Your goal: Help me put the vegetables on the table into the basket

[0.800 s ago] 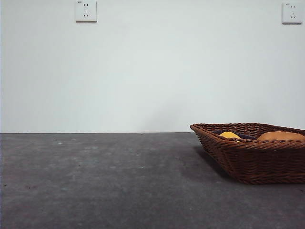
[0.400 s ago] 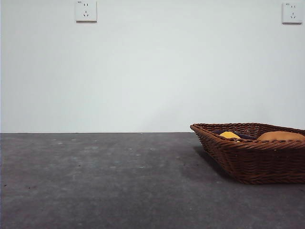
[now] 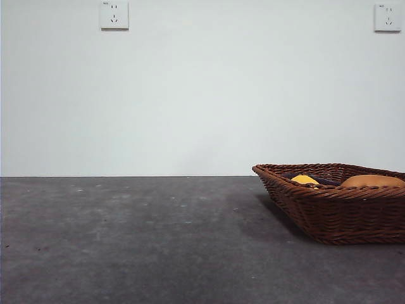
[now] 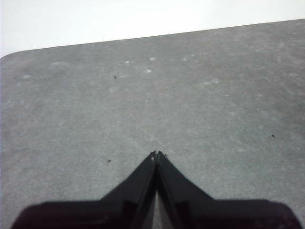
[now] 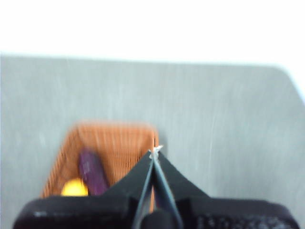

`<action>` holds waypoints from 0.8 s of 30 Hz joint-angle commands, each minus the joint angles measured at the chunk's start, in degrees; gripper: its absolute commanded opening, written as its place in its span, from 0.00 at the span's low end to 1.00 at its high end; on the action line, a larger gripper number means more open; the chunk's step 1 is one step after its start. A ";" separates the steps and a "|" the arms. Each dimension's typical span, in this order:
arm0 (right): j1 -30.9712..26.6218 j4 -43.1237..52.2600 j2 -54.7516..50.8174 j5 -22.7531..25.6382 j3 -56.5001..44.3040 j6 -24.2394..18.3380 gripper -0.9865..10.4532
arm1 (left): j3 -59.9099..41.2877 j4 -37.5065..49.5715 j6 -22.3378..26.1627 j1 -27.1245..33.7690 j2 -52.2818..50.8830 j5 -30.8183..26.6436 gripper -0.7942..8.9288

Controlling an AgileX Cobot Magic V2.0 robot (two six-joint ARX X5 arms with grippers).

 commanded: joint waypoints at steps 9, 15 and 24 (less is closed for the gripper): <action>0.00 14.32 -26.71 0.24 -32.52 1.31 0.09 | -0.59 0.31 -0.57 0.00 0.02 0.07 0.08; 0.00 20.57 -36.17 0.59 -47.69 5.22 0.09 | -0.59 0.28 -0.57 0.00 0.02 0.07 0.08; 0.07 20.70 -44.61 1.03 -60.06 9.35 0.09 | -0.59 0.17 -0.59 0.00 0.02 0.07 0.08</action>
